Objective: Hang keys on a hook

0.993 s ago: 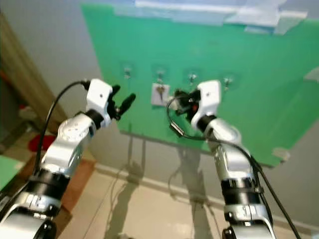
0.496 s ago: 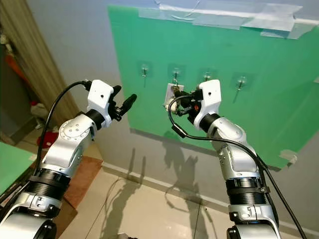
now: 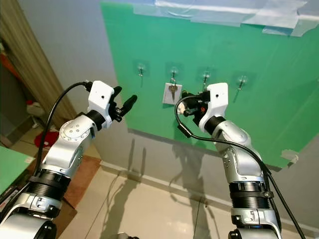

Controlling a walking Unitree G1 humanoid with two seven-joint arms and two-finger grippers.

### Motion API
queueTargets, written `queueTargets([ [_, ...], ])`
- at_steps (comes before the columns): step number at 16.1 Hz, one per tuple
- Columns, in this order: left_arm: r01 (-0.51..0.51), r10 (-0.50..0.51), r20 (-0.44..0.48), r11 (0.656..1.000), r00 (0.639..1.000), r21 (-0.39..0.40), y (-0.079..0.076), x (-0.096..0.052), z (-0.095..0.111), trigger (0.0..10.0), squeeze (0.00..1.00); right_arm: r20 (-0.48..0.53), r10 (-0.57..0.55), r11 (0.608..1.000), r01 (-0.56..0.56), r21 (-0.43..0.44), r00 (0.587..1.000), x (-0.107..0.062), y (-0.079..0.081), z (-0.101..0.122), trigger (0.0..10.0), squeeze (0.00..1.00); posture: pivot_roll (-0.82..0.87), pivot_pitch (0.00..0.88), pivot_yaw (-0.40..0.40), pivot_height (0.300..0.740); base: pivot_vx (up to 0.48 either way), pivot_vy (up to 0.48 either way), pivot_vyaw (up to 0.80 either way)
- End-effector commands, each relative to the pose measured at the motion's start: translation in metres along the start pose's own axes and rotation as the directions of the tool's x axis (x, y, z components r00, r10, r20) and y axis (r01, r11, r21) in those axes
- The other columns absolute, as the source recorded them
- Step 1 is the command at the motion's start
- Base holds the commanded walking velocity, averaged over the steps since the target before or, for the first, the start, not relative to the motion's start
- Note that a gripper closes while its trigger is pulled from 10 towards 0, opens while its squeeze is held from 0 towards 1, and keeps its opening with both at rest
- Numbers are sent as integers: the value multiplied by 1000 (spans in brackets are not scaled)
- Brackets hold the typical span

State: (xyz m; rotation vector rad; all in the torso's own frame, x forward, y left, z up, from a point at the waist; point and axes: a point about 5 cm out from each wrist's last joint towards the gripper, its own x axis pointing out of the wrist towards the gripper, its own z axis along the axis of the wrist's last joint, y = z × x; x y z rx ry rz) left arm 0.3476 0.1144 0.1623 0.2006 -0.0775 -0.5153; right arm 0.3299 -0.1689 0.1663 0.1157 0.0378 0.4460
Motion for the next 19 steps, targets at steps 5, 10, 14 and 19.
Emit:
queueTargets([
  [5, 16, -16, -9, 1000, 1000, 21, 0, 0, 0, 10000, 0, 27, -59, 998, 60, -27, 998, 2, -6, 4, 0, 0, -69, 0, 93, 740, 0, 0, 0],
  [10, 235, -237, -6, 966, 972, -111, -37, -12, -9, 10000, 0, 59, -122, 992, 123, -25, 991, 8, -15, 10, 0, 0, -63, 0, 91, 740, 0, 0, 0],
  [14, 263, -261, 40, 941, 965, -213, -58, -20, -13, 10000, 0, 70, -125, 992, 126, -1, 990, 9, -17, 12, 0, 0, -58, 0, 86, 740, 0, 0, 0],
  [19, 291, -281, 74, 922, 957, -254, -72, -25, -8, 10000, 0, 98, -147, 988, 142, 64, 984, 10, -22, 16, 0, 0, -61, 0, 88, 740, 0, 0, 0],
])
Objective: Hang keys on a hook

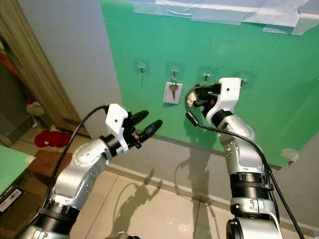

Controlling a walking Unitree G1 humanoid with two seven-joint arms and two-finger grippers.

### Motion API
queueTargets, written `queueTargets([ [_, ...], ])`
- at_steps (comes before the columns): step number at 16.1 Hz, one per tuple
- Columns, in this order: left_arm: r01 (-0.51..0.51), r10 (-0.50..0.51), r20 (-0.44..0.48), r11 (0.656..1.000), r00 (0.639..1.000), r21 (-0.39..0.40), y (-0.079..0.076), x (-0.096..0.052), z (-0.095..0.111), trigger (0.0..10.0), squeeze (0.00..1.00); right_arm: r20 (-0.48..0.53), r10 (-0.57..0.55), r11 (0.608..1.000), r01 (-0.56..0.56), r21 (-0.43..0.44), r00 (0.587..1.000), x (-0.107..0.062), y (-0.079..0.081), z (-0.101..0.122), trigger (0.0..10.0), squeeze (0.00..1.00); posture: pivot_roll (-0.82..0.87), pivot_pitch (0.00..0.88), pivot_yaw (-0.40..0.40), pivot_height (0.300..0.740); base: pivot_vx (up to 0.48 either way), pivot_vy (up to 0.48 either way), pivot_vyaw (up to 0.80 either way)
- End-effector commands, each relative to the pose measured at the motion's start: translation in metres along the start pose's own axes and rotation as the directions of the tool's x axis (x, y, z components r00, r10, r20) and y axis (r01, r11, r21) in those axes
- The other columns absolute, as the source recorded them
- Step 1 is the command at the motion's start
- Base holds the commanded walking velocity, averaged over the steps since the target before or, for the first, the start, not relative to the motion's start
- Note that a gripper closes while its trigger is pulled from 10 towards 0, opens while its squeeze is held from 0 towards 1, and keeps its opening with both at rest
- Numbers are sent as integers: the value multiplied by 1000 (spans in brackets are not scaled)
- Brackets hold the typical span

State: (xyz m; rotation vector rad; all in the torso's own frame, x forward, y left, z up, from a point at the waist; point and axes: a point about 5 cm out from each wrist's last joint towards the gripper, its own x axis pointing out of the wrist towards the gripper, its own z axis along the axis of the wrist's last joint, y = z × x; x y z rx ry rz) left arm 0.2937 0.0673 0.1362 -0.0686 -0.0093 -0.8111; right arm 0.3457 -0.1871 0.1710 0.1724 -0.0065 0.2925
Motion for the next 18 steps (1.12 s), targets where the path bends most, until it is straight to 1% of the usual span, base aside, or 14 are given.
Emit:
queueTargets([
  [1, 6, -6, 0, 1000, 1000, 8, -3, 0, 2, 10000, 0, 42, -5, 1000, 4, 21, 999, 5, 0, 9, 0, 0, -62, 0, 88, 740, 0, 0, 0],
  [4, 27, -27, -5, 999, 1000, 19, -5, -1, 3, 10000, 0, 49, -40, 999, 38, 30, 998, 6, -6, 10, 0, 0, -63, 0, 91, 740, 0, 0, 0],
  [7, 32, -31, -4, 999, 999, 25, -7, -2, 4, 10000, 0, 49, -53, 998, 52, 37, 997, 9, -8, 10, 0, 0, -60, 0, 90, 740, 0, 0, 0],
  [9, 30, -30, -5, 999, 1000, 25, -7, -3, 4, 10000, 0, 48, -74, 996, 71, 57, 996, 10, -10, 9, 0, 0, -56, 0, 88, 740, 0, 0, 0],
  [12, 23, -23, -8, 999, 1000, 22, -6, -4, 4, 10000, 0, 40, -101, 989, 96, 111, 994, 11, -15, 5, 0, 0, -52, 0, 87, 740, 0, 0, 0],
  [14, 22, -22, -6, 999, 1000, 24, -5, -4, 5, 10000, 0, 47, -110, 987, 104, 123, 993, 12, -16, 6, 0, 0, -52, 0, 88, 740, 0, 0, 0],
  [16, 22, -22, -6, 999, 1000, 28, -5, -5, 5, 10000, 0, 54, -106, 989, 100, 111, 993, 11, -17, 8, 0, 0, -51, 0, 88, 740, 0, 0, 0],
  [18, 22, -22, -8, 999, 1000, 32, -5, -5, 5, 10000, 0, 47, -96, 993, 92, 75, 994, 9, -17, 7, 0, 0, -52, 0, 86, 740, 0, 0, 0],
])
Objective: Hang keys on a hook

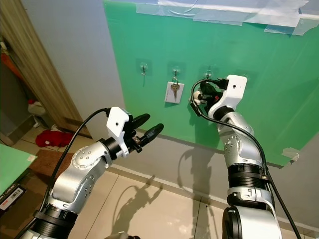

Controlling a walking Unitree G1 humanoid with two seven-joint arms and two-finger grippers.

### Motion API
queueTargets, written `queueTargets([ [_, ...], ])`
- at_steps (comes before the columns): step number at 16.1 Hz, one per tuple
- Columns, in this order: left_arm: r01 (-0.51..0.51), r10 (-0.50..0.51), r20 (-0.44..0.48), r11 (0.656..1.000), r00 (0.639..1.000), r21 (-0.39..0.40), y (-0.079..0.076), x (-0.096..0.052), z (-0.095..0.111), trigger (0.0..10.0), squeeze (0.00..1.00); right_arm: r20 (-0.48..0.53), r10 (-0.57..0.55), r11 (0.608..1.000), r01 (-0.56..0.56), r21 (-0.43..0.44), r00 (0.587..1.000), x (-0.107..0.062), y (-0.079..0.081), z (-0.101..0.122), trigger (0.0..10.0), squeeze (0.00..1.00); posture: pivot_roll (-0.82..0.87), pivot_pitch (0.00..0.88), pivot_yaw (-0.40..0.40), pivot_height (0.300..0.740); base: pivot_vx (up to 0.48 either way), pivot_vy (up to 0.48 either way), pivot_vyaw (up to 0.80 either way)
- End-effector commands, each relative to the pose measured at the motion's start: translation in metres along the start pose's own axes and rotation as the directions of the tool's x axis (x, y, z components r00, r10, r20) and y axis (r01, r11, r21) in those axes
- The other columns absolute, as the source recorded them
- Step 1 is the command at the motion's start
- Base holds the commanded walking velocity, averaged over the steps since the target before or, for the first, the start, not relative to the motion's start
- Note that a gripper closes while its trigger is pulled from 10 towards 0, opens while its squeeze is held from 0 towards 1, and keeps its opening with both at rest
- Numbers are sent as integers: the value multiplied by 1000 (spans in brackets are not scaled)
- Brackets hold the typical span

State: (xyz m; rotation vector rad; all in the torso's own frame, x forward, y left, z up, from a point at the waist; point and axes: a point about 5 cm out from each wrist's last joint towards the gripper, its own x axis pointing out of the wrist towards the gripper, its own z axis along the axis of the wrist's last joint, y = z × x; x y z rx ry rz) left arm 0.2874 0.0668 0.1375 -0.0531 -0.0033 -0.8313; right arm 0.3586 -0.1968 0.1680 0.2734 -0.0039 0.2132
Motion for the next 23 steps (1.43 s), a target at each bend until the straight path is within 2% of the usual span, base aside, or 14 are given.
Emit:
queueTargets([
  [1, 2, -2, 3, 1000, 1000, 21, 0, -1, 4, 10000, 0, 21, -3, 999, 4, -53, 1000, -2, -2, 5, 0, 0, -52, 0, 86, 740, 0, 0, 0],
  [3, 3, -3, 2, 1000, 1000, 20, 0, -1, 4, 10000, 0, 7, 15, 995, -15, -94, 1000, -4, 1, 2, 0, 0, -54, 0, 86, 740, 0, 0, 0],
  [5, 3, -3, 2, 1000, 1000, 19, 0, 0, 4, 10000, 0, -17, 39, 983, -42, -178, 999, -6, 4, -5, 0, 0, -55, 0, 86, 740, 0, 0, 0],
  [10, 2, -2, 4, 1000, 1000, 18, -1, 1, 3, 10000, 0, -2, 100, 968, -97, -233, 995, -9, 16, -2, 0, 0, -61, 0, 83, 740, 0, 0, 0],
  [15, 5, -5, 7, 1000, 1000, 20, -2, 2, 3, 10000, 0, 70, 145, 967, -126, -222, 987, -8, 24, 19, 0, 0, -62, 0, 82, 740, 0, 0, 0],
  [19, 5, -5, 9, 1000, 1000, 19, -3, 2, 3, 10000, 0, 91, 114, 985, -100, -139, 989, -8, 19, 26, 0, 0, -62, 0, 79, 740, 0, 0, 0],
  [20, 6, -6, 7, 1000, 1000, 19, -3, 2, 3, 10000, 0, 98, 97, 992, -88, -96, 990, -10, 16, 27, 0, 0, -62, 0, 79, 740, 0, 0, 0],
  [23, 10, -10, 5, 1000, 1000, 20, -3, 2, 2, 10000, 0, 104, 91, 994, -84, -66, 990, -13, 14, 28, 0, 0, -63, 0, 80, 740, 0, 0, 0],
])
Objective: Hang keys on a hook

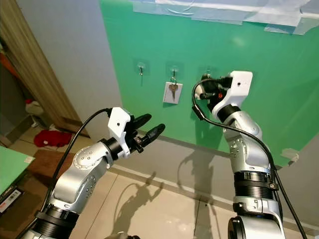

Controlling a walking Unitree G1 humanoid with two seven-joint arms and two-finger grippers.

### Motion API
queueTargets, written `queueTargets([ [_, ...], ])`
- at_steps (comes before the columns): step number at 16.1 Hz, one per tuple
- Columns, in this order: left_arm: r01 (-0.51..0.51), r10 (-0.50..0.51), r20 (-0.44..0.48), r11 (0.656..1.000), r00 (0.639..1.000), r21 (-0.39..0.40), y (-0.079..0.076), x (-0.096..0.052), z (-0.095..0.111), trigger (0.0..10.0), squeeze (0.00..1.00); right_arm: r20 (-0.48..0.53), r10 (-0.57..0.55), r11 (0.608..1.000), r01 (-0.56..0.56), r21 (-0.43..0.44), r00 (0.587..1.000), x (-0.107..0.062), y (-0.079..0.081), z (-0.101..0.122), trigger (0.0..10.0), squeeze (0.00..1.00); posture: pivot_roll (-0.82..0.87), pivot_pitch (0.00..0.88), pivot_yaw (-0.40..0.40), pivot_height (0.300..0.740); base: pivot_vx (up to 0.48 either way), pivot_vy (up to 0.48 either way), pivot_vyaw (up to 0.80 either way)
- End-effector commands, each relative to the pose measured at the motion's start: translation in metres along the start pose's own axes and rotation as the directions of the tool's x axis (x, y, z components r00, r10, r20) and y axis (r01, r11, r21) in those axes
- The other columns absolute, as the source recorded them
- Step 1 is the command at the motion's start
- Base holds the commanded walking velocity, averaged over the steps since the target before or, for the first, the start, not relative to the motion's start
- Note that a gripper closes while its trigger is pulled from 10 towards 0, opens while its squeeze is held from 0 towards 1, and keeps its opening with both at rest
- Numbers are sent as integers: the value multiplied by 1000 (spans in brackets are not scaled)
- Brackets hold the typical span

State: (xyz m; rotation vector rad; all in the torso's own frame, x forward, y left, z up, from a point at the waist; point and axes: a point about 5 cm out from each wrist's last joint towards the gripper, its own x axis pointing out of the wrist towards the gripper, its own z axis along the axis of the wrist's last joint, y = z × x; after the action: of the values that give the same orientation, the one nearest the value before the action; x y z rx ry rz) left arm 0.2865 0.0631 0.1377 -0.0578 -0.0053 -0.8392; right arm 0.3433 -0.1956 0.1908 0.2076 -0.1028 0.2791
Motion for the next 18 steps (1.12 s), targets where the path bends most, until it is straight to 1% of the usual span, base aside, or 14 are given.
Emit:
queueTargets([
  [1, 4, -4, 0, 1000, 1000, 23, 0, -1, 2, 10000, 0, 27, 3, 1000, -3, 22, 1000, 1, 2, 7, 0, 0, -63, 0, 80, 740, 0, 0, 0],
  [2, 5, -5, -2, 1000, 1000, 24, 1, -1, 2, 10000, 0, 25, -3, 999, 2, 50, 1000, 0, 1, 6, 0, 0, -63, 0, 80, 740, 0, 0, 0],
  [5, 8, -8, -6, 1000, 1000, 26, 1, -1, 2, 10000, 0, 11, -2, 995, 1, 96, 1000, -3, 0, 4, 0, 0, -65, 0, 80, 740, 0, 0, 0],
  [8, 10, -10, -8, 1000, 1000, 27, 0, -1, 1, 10000, 0, -2, 13, 995, -12, 98, 1000, -5, 3, 1, 0, 0, -64, 0, 79, 740, 0, 0, 0],
  [12, 15, -14, -10, 999, 1000, 29, 0, -1, 1, 10000, 0, -28, 54, 998, -53, 41, 998, -7, 9, -2, 0, 0, -64, 0, 76, 740, 0, 0, 0],
  [15, 16, -16, -12, 999, 1000, 29, -1, -2, 1, 10000, 0, -29, 47, 998, -46, 40, 998, -8, 9, -3, 0, 0, -65, 0, 78, 740, 0, 0, 0],
  [18, 18, -17, -14, 999, 1000, 29, -1, -2, 0, 10000, 0, -22, 26, 998, -24, 60, 999, -9, 7, -3, 0, 0, -65, 0, 80, 740, 0, 0, 0],
])
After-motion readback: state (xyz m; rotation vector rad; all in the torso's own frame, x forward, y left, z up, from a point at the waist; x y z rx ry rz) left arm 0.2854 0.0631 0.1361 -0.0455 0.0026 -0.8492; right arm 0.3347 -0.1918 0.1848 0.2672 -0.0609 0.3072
